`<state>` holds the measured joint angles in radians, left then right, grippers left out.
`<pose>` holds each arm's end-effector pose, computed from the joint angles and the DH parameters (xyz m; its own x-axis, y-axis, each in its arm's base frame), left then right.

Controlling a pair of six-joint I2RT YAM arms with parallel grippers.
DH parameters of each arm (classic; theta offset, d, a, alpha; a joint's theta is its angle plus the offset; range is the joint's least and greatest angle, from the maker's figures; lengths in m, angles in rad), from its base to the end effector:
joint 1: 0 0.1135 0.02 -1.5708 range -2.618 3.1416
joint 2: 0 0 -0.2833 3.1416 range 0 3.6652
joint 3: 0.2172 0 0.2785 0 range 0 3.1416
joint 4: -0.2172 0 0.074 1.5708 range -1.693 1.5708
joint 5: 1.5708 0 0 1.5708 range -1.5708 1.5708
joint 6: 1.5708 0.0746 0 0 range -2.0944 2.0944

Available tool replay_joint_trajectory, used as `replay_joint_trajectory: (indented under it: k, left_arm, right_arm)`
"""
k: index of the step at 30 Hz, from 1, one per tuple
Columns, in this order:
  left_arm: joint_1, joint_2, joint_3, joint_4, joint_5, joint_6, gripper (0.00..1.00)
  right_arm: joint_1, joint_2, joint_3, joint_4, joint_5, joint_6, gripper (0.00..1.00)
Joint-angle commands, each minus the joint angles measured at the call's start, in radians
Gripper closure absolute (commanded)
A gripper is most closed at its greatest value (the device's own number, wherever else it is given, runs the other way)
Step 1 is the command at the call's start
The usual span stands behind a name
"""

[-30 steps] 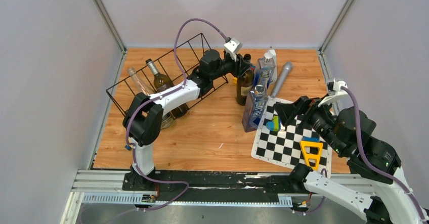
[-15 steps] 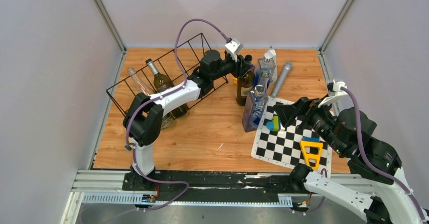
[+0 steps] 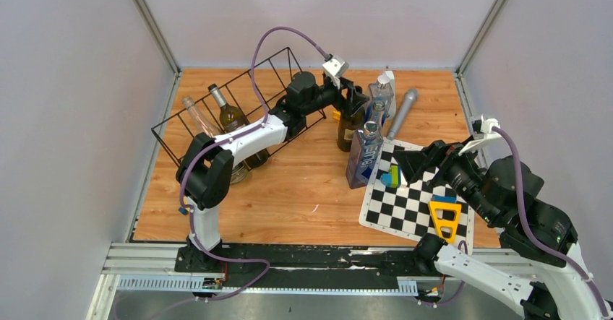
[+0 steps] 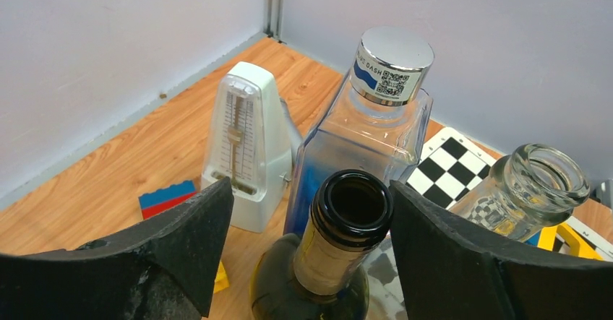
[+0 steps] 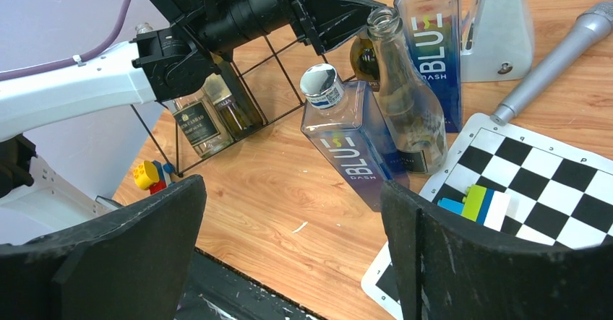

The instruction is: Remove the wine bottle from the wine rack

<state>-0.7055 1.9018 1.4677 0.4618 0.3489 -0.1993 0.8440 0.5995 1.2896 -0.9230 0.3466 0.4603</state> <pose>0.3855 -0.3618 0.3255 -0.1515 -0.1154 -0.9817 0.8565 0.4805 -0.1886 0.0840 0.0563 0.4595 -0.3521 0.2328 -0.9066 -0.3648 0.8578 0.3620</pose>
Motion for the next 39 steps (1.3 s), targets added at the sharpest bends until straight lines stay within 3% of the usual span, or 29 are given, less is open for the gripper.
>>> replay_joint_trajectory:
  k: [1, 5, 18, 20, 25, 29, 39]
  left_arm:
    - [-0.002, -0.056, 0.009, 0.025, 0.005, 0.01, 0.09]
    - [-0.002, -0.074, 0.011, 0.006, -0.006, 0.023, 0.0]
    - [-0.002, -0.177, 0.078, -0.131, -0.182, 0.121, 0.0]
    - [-0.002, -0.196, 0.112, -0.189, -0.241, 0.129, 0.0]
    - [-0.002, -0.253, 0.227, -0.431, -0.584, 0.076, 0.0]
    - [0.004, -0.37, 0.215, -0.59, -0.743, 0.055, 0.0]
    - [0.203, -0.684, -0.015, -1.017, -0.789, -0.127, 0.0]
  right_arm:
    - [0.005, -0.007, 0.013, 0.017, -0.007, 0.012, 0.09]
    - [0.004, -0.005, 0.014, 0.017, -0.008, 0.014, 0.09]
    - [0.004, -0.004, 0.015, 0.019, -0.001, 0.014, 0.09]
    - [0.004, -0.003, 0.017, 0.019, 0.002, 0.014, 0.09]
    - [0.005, -0.003, 0.028, 0.017, 0.017, 0.002, 0.09]
    - [0.005, 0.036, 0.077, 0.005, 0.023, -0.016, 0.09]
    - [0.005, 0.152, 0.114, 0.021, -0.061, -0.04, 0.09]
